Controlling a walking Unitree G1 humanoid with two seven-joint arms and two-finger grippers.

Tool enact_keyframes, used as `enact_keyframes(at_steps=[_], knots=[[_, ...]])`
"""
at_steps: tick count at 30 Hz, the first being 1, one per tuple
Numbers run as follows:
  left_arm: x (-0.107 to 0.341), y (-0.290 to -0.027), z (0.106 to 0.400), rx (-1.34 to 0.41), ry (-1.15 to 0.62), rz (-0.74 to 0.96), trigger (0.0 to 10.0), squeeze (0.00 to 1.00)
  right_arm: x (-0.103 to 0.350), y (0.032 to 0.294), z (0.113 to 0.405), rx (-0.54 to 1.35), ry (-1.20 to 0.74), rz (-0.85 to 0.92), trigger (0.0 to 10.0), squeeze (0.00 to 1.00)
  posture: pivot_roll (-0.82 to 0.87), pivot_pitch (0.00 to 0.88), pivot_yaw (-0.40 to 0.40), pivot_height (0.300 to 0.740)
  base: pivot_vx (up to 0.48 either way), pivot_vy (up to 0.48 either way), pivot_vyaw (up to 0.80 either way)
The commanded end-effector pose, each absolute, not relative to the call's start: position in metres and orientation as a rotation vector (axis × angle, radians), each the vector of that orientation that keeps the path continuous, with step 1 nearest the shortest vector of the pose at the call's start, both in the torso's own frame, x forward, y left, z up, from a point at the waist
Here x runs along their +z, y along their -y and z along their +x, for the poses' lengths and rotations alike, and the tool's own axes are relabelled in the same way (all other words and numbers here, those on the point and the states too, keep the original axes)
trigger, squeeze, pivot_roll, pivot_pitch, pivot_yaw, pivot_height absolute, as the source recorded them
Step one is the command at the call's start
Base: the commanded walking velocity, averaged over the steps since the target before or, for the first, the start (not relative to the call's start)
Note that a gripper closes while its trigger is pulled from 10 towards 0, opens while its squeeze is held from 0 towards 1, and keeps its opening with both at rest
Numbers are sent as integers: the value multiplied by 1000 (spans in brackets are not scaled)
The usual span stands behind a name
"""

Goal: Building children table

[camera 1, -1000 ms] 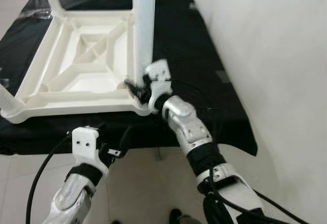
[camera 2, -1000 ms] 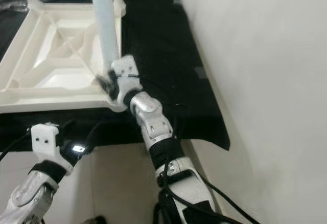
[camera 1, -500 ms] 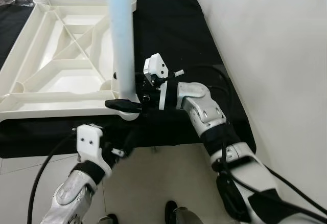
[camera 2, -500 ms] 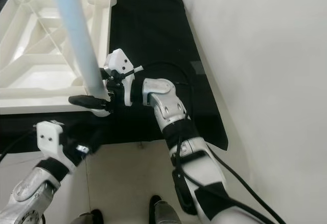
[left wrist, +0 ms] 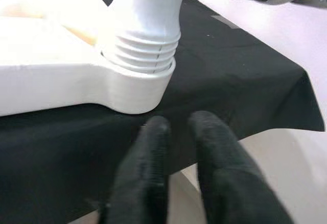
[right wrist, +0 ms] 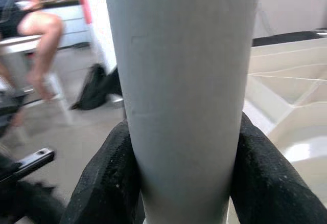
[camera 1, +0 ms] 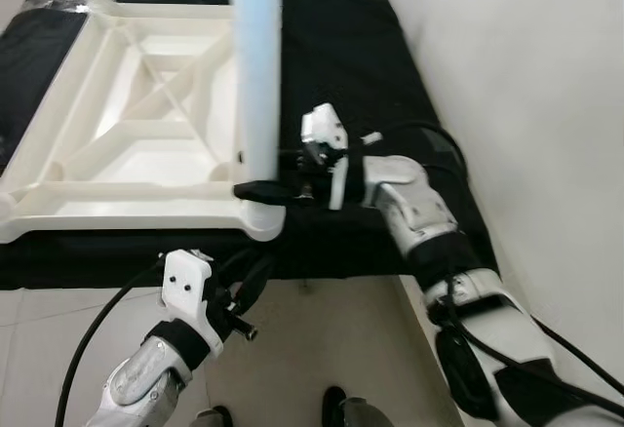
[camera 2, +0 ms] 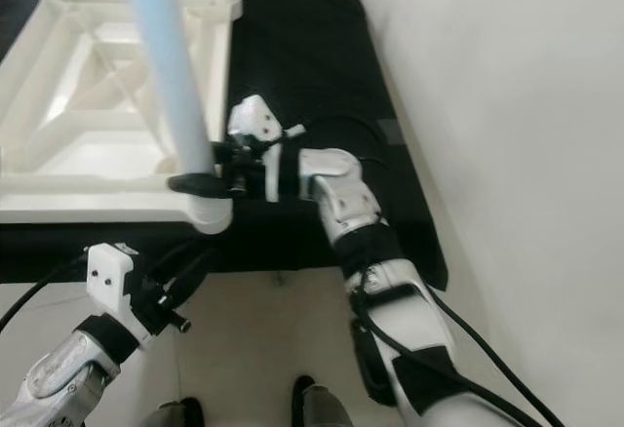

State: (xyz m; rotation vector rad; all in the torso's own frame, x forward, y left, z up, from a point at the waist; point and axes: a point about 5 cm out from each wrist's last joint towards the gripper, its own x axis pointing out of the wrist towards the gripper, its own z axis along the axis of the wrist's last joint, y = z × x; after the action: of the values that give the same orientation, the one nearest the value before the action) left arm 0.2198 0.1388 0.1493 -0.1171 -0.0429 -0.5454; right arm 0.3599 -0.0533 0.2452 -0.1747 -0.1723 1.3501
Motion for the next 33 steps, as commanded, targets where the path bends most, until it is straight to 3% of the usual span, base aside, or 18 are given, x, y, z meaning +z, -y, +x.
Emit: enact_keyframes(at_steps=[1, 2, 3, 4, 5, 7, 12, 15, 16, 17, 18, 19, 20, 21, 26, 27, 28, 33], knots=[[147, -137, 217, -567, 30, -113, 0, 0, 217, 62, 362, 1169, 52, -133, 0, 0, 41, 279, -86, 740, 0, 0, 0], [147, -137, 217, -567, 30, -113, 0, 0, 217, 62, 362, 1169, 52, -133, 0, 0, 41, 279, -86, 740, 0, 0, 0], [148, -139, 217, -570, 30, -118, 0, 0, 189, 50, 348, 867, -35, -51, 0, 0, 28, 288, -83, 740, 0, 0, 0], [148, -139, 217, -570, 30, -118, 0, 0, 189, 50, 348, 867, -35, -51, 0, 0, 28, 288, -83, 740, 0, 0, 0], [148, -140, 217, -570, 31, -122, 0, 0, 173, 45, 331, 705, -76, -13, 0, 0, 25, 289, -80, 740, 0, 0, 0], [148, -141, 219, -572, 31, -123, 0, 0, 163, 35, 321, 602, -105, 20, 0, 0, 29, 281, -68, 740, 0, 0, 0], [147, -142, 225, -571, 29, -113, 0, 0, 169, 6, 325, 628, -46, 18, 0, 0, 42, 255, -61, 740, 0, 0, 0], [146, -143, 226, -566, 28, -111, 0, 0, 173, 2, 331, 649, -31, 20, 0, 0, 50, 251, -57, 740, 0, 0, 0], [146, -144, 227, -559, 29, -107, 0, 0, 179, 0, 336, 671, -24, 18, 7647, 0, 59, 247, -57, 740, 0, 0, 0], [146, -144, 227, -559, 29, -107, 0, 0, 179, 0, 336, 671, -24, 18, 7647, 0, 59, 247, -57, 740, 0, 0, 0], [146, -145, 227, -552, 30, -101, 0, 0, 186, -1, 341, 720, -2, 22, 10000, 0, 72, 243, -56, 740, 0, 0, 0], [146, -145, 227, -552, 30, -101, 0, 0, 186, -1, 341, 720, -2, 22, 10000, 0, 72, 243, -56, 740, 0, 0, 0], [146, -146, 228, -539, 30, -86, 7686, 0, 199, 0, 345, 807, 44, 51, 10000, 0, 77, 238, -56, 740, 0, 0, 0], [145, -146, 228, -531, 31, -72, 10000, 0, 210, 2, 348, 927, 80, 74, 10000, 1000, 82, 230, -56, 740, 0, 0, 0], [145, -148, 220, -511, 28, -42, 10000, 0, 237, 12, 352, 1211, 180, 20, 10000, 1000, 83, 225, -56, 740, 0, 0, 0], [144, -149, 215, -508, 28, -30, 10000, 0, 242, 16, 350, 1299, 180, -50, 10000, 898, 88, 227, -56, 740, 0, 0, 0], [145, -149, 209, -498, 40, -2, 10000, 0, 245, 21, 348, 1398, 167, -144, 10000, 0, 95, 228, -60, 740, 0, 0, 0], [148, -152, 208, -432, 73, 57, 10000, 0, 243, 26, 351, 1473, 141, -196, 10000, 0, 102, 229, -62, 740, 0, 0, 0]])
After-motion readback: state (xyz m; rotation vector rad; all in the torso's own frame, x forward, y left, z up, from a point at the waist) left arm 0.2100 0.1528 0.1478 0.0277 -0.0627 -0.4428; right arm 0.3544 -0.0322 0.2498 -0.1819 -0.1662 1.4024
